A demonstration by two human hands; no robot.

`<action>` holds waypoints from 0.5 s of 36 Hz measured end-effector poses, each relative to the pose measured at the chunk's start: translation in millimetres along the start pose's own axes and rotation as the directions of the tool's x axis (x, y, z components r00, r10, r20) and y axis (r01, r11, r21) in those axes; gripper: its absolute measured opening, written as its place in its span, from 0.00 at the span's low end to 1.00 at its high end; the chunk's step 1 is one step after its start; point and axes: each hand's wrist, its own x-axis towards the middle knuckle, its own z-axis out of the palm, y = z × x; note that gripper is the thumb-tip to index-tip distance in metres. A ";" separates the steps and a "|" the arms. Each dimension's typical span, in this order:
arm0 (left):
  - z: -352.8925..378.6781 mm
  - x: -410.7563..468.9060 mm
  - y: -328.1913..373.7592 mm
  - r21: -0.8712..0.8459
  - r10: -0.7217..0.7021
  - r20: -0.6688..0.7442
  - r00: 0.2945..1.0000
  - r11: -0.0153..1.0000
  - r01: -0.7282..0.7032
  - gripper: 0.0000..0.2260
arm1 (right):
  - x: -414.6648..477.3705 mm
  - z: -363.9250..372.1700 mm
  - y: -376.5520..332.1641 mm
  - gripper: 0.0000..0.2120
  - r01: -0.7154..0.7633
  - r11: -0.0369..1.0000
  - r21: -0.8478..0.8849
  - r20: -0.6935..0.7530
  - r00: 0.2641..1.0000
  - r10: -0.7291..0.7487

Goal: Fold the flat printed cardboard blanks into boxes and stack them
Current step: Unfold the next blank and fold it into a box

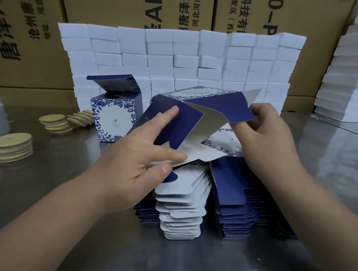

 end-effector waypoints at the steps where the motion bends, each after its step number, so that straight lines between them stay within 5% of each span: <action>1: 0.6 -0.2 0.8 0.007 -0.017 0.012 1.000 1.000 0.017 0.16 | 0.8 -0.6 0.6 0.05 -0.008 1.000 -0.003 -0.012 1.000 0.008; 10: 0.8 -0.4 -1.5 0.090 0.000 0.050 0.999 0.996 -0.005 0.35 | 3.5 -1.9 1.9 0.10 -0.078 0.997 0.015 -0.027 0.997 0.078; 18: 3.4 -1.1 -2.0 0.062 -0.021 -0.091 0.996 0.998 0.027 0.33 | -0.6 1.0 -5.1 0.05 -0.055 0.980 0.193 0.005 0.998 0.055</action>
